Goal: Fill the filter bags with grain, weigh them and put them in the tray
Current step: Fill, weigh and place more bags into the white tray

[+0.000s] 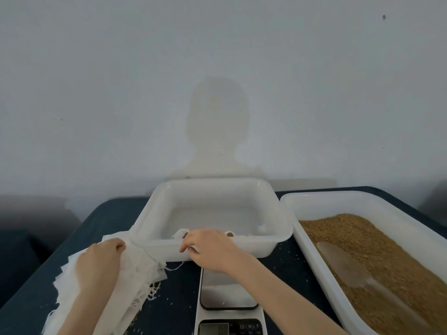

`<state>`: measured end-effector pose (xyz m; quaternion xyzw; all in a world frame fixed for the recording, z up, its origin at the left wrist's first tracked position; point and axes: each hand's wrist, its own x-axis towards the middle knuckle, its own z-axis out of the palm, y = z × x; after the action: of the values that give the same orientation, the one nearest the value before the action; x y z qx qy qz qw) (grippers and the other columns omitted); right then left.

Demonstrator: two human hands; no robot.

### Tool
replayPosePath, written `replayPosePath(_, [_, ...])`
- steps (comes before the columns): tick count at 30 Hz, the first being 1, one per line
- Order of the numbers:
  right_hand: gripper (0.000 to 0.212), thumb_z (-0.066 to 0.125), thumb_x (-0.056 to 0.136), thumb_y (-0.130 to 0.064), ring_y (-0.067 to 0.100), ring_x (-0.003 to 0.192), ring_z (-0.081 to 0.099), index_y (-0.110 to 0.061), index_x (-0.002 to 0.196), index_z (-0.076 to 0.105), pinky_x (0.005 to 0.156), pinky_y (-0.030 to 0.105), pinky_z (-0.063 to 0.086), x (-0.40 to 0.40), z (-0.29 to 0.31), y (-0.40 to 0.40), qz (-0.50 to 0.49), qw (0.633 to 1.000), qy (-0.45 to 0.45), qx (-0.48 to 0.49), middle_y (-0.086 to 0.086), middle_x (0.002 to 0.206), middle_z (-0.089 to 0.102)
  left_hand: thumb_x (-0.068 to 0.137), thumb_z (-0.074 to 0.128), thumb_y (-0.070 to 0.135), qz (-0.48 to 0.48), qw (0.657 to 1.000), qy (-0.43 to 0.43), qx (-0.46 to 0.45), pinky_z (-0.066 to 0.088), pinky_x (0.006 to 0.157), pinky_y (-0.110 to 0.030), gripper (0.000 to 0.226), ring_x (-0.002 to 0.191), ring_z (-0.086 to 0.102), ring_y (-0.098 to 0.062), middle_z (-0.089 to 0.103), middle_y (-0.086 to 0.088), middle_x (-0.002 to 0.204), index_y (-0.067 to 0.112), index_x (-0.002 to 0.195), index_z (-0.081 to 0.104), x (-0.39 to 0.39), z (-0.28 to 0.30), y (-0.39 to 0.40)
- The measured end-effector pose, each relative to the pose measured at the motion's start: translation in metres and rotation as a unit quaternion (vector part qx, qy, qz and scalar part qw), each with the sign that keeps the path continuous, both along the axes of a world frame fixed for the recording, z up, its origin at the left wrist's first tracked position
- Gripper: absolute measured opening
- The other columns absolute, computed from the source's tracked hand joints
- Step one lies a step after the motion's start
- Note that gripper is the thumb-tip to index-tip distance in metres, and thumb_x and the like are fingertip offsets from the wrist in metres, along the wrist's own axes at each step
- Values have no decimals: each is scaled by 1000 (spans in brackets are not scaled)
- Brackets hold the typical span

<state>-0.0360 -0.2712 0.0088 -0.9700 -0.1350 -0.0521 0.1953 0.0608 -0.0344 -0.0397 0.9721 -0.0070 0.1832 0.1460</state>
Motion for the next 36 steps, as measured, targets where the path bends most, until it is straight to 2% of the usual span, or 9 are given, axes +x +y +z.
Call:
replayPosePath(6, [31,44,94,-14,20,112,56,-21,111,70,93,32,39,-7,0,1,-9,1000,1,7,-4,125,63,92,61,24,-67,993,10,-94,42,59,-29,7,73,57,-15,63,12,82,29,98,63,4,0,-1])
replayPosePath(11, [32,44,95,-16,15,88,51,-24,111,71,88,33,45,-13,-5,2,-14,999,0,29,-4,116,66,97,51,27,-76,979,91,-167,47,66,-34,13,74,59,-15,68,9,86,27,96,65,12,4,5])
replayPosePath(16, [31,48,92,-11,15,93,61,-23,105,73,101,29,39,-18,-20,8,-11,998,-8,62,-2,111,67,93,57,37,-28,990,141,-4,38,97,-39,32,126,43,-26,50,-1,138,32,124,59,12,-4,9])
replayPosePath(18, [31,49,92,-11,10,89,61,-23,106,74,93,21,42,-21,-23,10,-6,997,1,73,-5,109,70,95,51,39,-30,986,162,5,39,90,-33,30,116,53,-20,60,4,127,37,124,58,9,-3,9])
replayPosePath(22, [32,47,92,-13,10,84,63,-24,109,72,83,22,49,-26,-29,15,4,998,25,62,-7,106,72,95,51,28,-19,999,50,2,40,77,-32,23,99,60,-19,70,7,98,43,91,68,1,-1,11])
replayPosePath(24, [32,46,93,-14,6,75,59,-25,109,72,76,19,47,-28,-31,17,7,998,27,60,-7,106,71,96,48,20,-11,1000,-1,1,38,80,-35,31,98,58,-22,70,4,93,38,96,72,-1,-1,14])
replayPosePath(27, [32,46,93,-16,3,73,57,-27,109,71,75,18,47,-32,-32,19,4,998,27,57,-10,109,70,97,49,12,-6,989,-84,-124,36,88,-45,29,101,56,-33,72,-8,98,22,105,74,-3,2,17])
replayPosePath(30, [31,46,92,-18,6,81,61,-28,108,71,79,22,49,-35,-32,23,-2,998,20,55,-11,108,70,97,48,9,40,960,-163,-225,39,81,-46,26,93,56,-35,72,-11,98,15,102,73,-6,8,18])
replayPosePath(36, [29,48,93,-21,3,88,60,-30,110,71,83,20,49,-38,-31,25,-24,996,10,88,-14,109,69,100,47,19,20,881,-199,-429,49,73,-37,18,82,59,-12,66,0,95,22,109,63,-22,30,15])
